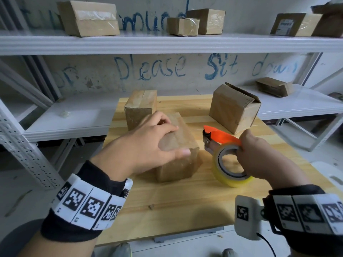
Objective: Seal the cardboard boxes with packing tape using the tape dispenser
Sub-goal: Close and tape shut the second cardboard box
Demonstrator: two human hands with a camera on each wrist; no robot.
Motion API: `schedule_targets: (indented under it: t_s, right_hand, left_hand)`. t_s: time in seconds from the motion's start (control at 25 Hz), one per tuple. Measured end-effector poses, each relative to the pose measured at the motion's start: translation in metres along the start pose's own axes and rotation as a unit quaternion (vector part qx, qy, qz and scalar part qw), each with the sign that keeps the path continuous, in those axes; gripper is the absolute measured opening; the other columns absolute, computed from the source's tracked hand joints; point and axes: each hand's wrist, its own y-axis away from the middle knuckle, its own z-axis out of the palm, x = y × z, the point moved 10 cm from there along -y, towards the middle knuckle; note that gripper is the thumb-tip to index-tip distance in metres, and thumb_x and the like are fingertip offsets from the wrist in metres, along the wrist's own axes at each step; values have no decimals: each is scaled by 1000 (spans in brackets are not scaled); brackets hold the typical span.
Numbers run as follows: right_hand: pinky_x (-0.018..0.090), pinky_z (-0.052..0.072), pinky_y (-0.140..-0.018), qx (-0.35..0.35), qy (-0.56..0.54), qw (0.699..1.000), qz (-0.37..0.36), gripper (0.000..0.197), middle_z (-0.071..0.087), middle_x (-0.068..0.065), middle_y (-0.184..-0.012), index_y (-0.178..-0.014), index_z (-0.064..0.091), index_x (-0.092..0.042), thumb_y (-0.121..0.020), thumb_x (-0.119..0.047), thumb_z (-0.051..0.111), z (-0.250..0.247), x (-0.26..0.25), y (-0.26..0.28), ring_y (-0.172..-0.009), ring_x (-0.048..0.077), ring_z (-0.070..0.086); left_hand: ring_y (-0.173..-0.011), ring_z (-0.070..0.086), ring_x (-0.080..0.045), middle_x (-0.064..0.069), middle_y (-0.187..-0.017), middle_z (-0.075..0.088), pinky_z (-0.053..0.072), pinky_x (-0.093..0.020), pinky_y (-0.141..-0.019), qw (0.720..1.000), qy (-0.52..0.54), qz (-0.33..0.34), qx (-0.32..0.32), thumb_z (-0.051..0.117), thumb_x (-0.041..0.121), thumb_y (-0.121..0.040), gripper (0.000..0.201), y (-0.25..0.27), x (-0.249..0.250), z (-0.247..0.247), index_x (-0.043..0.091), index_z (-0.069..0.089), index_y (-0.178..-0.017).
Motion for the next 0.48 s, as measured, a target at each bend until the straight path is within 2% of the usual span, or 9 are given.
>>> schedule_targets:
  t_s: [0.04,0.12,0.16,0.2,0.24,0.32,0.4,0.44,0.48]
  right_hand:
    - [33,38,-49,15,-14,1000,-18,8,55,12,-79,-98,38,-8,-98,-10,46,-4,-3,1,-65,23,55]
    - [34,45,-54,48,-48,996,-51,21,56,13,-82,-102,37,-9,-93,-12,55,-13,-10,3,-68,26,57]
    - [29,45,-55,72,-64,993,-70,28,55,13,-85,-104,36,-10,-87,-9,60,-19,-15,6,-70,23,56]
    - [20,39,-55,102,-76,988,-92,35,53,11,-86,-104,36,-12,-81,-5,62,-26,-20,9,-72,19,52]
    - [16,34,-55,132,-90,981,-113,40,52,9,-87,-105,36,-14,-76,-1,62,-32,-25,13,-72,15,49]
    - [15,30,-54,182,-130,966,-131,44,55,5,-85,-105,39,-19,-72,0,62,-45,-30,20,-72,12,49]
    - [18,35,-52,200,-183,953,-133,41,59,-3,-84,-104,47,-21,-72,-2,65,-52,-29,28,-68,8,55]
    - [20,38,-51,196,-203,948,-147,40,61,-5,-84,-103,52,-22,-72,-1,66,-53,-30,32,-65,9,56]
    - [21,39,-52,189,-212,944,-169,40,62,-5,-83,-102,55,-23,-71,-1,67,-53,-34,37,-63,8,57]
  left_hand:
    - [-125,40,3,31,-131,30,47,-34,-99,1000,-11,1,-5,57,69,-83,70,0,0,1,40,44,-144]
    - [-131,43,-1,34,-141,30,43,-30,-105,1000,-13,10,-4,67,59,-84,70,-2,0,2,38,43,-146]
    - [-135,40,-1,33,-147,30,36,-25,-109,1000,0,14,1,70,54,-86,68,-3,0,2,38,44,-146]
    - [-137,38,-1,30,-151,31,30,-21,-108,1000,10,16,9,70,51,-87,65,-5,0,2,38,45,-146]
    - [-137,37,-1,29,-153,31,29,-19,-104,1000,11,15,17,69,51,-87,63,-6,0,1,38,46,-144]
    - [-127,45,-2,30,-149,30,34,-18,-92,999,-3,10,31,65,57,-87,61,-7,0,0,38,48,-142]
    - [-117,49,-1,33,-143,27,38,-16,-82,999,-6,18,30,66,58,-87,60,-8,2,2,40,46,-141]
    - [-119,48,0,36,-142,26,40,-15,-85,999,5,25,21,69,53,-87,62,-9,3,4,43,43,-141]
    - [-125,46,1,39,-142,25,42,-17,-94,999,23,34,12,73,49,-86,67,-10,3,6,48,36,-143]
